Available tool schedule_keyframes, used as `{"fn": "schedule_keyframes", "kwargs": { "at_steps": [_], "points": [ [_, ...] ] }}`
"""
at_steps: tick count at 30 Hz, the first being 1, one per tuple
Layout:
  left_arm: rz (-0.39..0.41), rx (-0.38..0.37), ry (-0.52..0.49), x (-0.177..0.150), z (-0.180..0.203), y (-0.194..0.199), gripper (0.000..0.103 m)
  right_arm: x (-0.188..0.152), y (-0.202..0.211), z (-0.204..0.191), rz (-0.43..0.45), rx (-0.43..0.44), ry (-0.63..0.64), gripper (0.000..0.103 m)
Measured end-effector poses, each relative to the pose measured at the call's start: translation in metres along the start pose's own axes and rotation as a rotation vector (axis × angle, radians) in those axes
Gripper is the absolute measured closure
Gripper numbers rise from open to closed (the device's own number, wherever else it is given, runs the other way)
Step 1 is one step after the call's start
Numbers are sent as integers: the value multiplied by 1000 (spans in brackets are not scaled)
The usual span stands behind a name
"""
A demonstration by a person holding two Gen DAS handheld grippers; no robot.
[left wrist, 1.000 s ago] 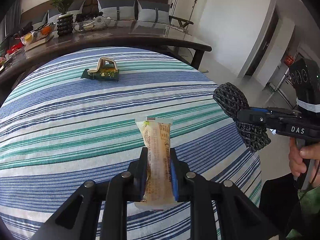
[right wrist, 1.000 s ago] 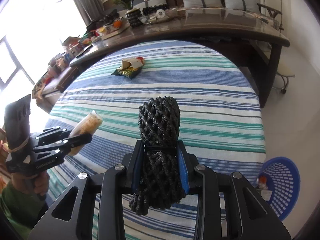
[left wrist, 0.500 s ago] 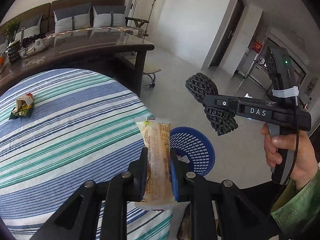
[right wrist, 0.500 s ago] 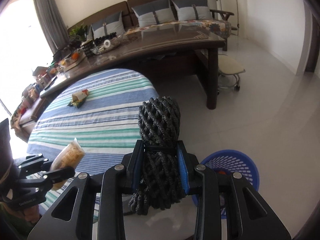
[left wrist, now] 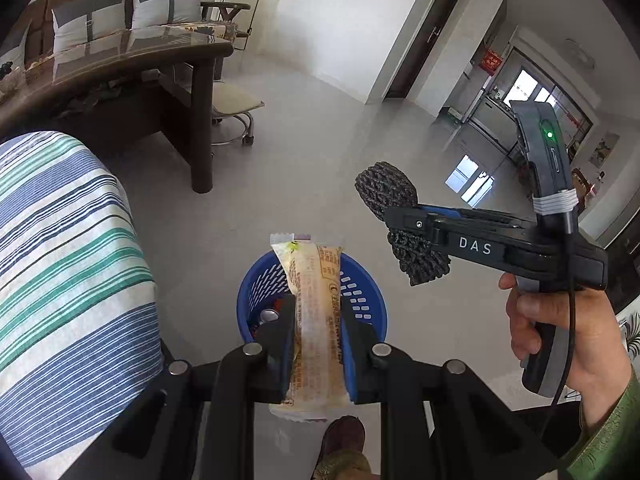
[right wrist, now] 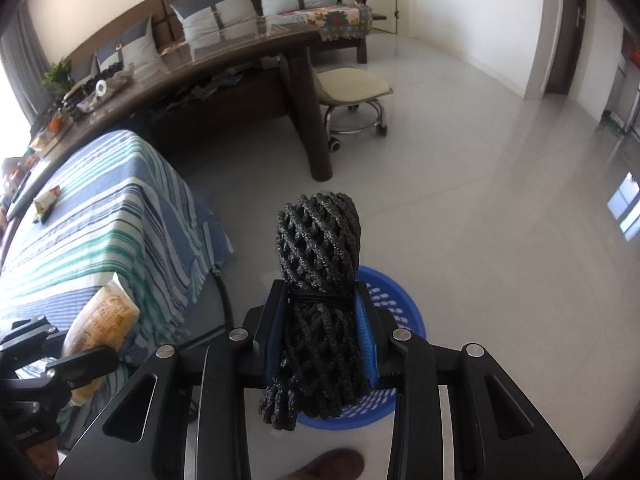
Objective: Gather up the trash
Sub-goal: 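Carry the bread packet and black bundle to the blue wastebasket and open both tools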
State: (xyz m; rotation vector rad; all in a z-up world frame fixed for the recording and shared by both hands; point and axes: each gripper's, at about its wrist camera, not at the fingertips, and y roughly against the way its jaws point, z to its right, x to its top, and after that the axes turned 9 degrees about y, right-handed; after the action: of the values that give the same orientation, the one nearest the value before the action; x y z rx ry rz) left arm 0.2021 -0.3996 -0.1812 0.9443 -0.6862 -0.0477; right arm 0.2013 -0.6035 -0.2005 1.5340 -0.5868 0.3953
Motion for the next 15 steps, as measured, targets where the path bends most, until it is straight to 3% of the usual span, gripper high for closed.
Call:
{"fn": "schedule_keyframes", "kwargs": {
  "at_steps": [15],
  "points": [
    [-91,1,-23,2,14,-82,83,-19,-34,58,-67,48,-143,69]
  ]
}}
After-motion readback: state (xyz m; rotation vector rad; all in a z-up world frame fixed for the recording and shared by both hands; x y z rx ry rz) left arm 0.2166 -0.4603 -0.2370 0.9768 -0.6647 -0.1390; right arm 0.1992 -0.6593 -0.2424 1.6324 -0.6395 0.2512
